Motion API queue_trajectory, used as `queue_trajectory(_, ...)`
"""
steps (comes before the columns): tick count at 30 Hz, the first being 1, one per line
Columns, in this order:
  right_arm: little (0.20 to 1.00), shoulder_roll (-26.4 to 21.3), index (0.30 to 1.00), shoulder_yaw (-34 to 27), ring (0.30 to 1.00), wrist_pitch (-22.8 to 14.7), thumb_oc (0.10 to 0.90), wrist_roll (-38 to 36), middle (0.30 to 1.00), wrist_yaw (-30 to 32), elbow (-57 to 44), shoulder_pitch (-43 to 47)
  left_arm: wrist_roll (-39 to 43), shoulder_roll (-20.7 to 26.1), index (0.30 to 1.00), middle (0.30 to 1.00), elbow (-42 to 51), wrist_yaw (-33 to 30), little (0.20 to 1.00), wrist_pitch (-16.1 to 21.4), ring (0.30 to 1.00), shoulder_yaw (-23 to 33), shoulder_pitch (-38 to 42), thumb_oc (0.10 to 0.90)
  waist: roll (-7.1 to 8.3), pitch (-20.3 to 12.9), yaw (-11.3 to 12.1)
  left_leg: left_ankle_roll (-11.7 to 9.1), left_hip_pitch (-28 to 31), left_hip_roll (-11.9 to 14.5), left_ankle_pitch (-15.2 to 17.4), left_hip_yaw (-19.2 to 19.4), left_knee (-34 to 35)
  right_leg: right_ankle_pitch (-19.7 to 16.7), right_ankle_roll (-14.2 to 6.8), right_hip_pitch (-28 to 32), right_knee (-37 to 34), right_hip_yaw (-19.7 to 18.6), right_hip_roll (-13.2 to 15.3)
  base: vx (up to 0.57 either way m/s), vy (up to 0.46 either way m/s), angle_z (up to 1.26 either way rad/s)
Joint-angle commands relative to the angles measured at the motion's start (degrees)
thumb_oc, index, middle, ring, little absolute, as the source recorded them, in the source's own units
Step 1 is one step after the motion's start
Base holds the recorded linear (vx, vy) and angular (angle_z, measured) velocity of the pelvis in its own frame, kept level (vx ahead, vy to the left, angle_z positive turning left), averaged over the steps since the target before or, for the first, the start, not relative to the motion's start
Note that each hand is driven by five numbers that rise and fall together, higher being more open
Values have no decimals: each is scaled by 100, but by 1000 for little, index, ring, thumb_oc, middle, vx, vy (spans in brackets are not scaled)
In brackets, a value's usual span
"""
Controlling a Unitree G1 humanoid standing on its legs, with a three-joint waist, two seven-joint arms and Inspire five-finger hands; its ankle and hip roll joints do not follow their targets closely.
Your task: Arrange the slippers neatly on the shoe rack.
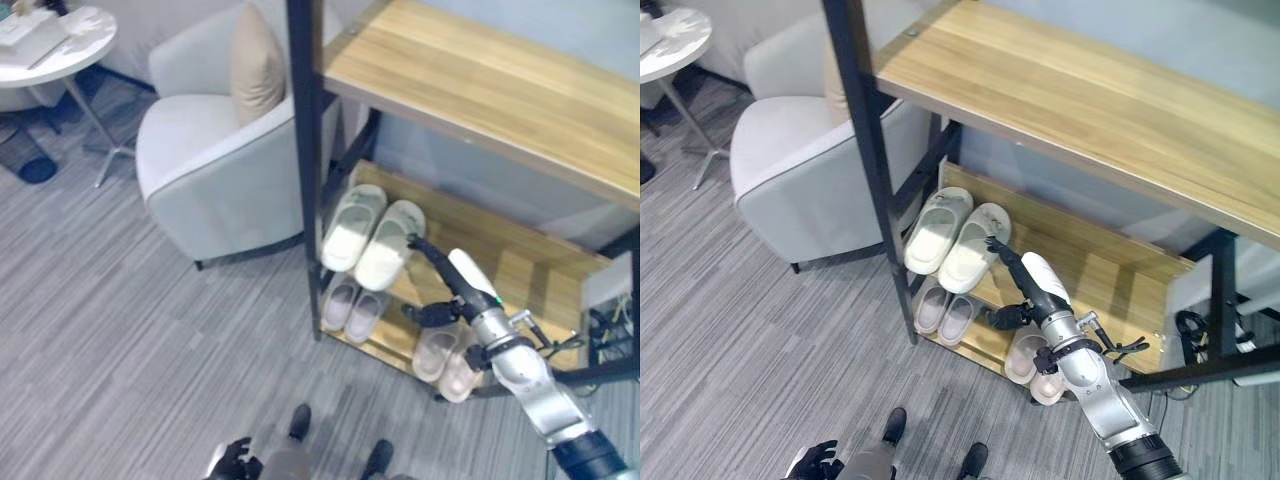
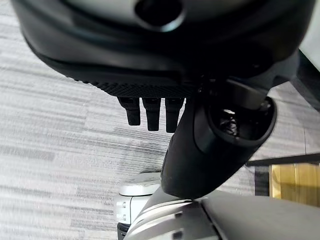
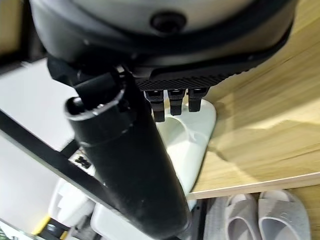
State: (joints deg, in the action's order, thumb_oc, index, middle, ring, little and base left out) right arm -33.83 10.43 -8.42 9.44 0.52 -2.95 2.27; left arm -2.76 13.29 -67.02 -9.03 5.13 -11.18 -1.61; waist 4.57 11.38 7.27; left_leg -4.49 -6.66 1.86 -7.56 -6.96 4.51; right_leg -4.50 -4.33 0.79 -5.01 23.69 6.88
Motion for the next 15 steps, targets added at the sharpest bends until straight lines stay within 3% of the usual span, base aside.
queue_trajectory(1,900,-399,900,-267,900,-524,800,-385,900,-284,-716,-343,-91,-402,900,900,-415,278,900,188,900,-208,105,800,-90,-604,-205,-111,306,178,453,576,49,433,-367,103,146,-315,95,-15,-41,-24)
queue_trajectory(4,900,-342,900,-294,900,-565,800,-209,900,-423,-732,-945,-70,-460,900,900,-480,320,900,189,900,-116,129,800,-163,-643,-367,-119,402,216,439,681,49,442,-353,152,127,-441,51,-20,-29,-34)
queue_trajectory(8,900,-435,900,-215,900,-572,800,572,900,-320,-524,-1332,-72,-513,900,900,-474,318,900,203,900,-80,117,800,-238,-683,-493,-133,474,241,422,757,49,458,-341,186,106,-544,10,-17,-31,-22)
queue_trajectory(9,900,-445,900,-156,900,-527,800,922,900,-236,-263,-1500,-88,-524,900,900,-467,286,900,210,900,-95,138,800,-278,-694,-554,-142,509,264,407,786,45,467,-332,205,104,-591,-9,-32,-54,-21)
queue_trajectory(15,900,-113,900,336,900,-268,800,1373,900,178,1658,-1376,-107,-575,900,900,-411,274,900,200,900,-347,223,800,-378,-707,-633,-158,597,328,341,881,49,502,-288,279,64,-731,-92,-28,-44,-14)
